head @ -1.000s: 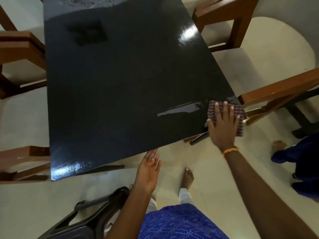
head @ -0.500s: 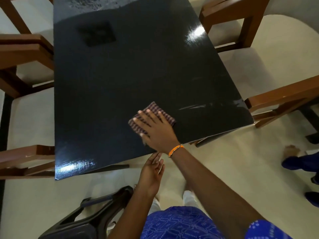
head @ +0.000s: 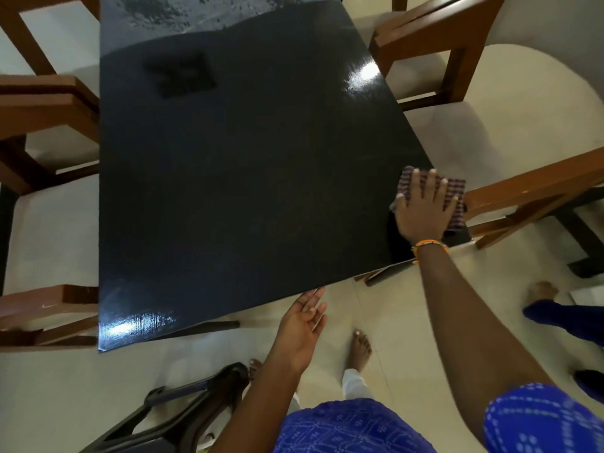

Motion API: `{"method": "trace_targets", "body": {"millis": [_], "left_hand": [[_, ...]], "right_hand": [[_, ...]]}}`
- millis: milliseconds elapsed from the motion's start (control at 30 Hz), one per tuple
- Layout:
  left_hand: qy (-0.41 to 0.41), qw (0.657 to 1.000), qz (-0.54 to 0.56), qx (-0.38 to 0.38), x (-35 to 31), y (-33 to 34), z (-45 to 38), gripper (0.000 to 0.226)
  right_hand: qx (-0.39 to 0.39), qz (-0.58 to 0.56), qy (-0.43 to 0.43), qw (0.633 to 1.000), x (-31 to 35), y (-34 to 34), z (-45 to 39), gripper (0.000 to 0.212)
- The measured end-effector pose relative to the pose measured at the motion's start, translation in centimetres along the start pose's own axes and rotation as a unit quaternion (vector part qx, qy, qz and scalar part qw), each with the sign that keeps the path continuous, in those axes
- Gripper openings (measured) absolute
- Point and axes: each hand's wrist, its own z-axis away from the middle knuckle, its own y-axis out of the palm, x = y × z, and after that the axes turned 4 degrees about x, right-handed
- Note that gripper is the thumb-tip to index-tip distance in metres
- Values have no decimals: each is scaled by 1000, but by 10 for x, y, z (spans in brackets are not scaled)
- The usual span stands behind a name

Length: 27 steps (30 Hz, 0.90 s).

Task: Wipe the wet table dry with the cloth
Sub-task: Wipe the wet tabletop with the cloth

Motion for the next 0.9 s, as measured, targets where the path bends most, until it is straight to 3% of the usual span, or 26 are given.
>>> {"method": "trace_targets", "body": {"millis": [67,200,333,433,533,733,900], "left_hand": [[4,1000,1,3,2,8,0,38],[8,1000,6,7,7,25,-3,39],[20,1000,-6,-13,18,45,-11,42],[20,999,-12,-25,29,61,-22,43],[22,999,-9,-40,37,76,-32,41],[8,995,37,-92,49,99,-51,34],[10,993,61,-103,53,110,-58,35]], "right_hand": [[8,4,-36,999,31,8,12,64],[50,30,-190,980,103,23,37,65],[88,62,-401,910,141,31,50,62],[77,63,-466,879,131,28,30,58],[55,52,-439,895,107,20,-2,57],[12,45,-287,957,25,-9,-95,59],[25,-2,-183,983,5,-23,-145,58]]}}
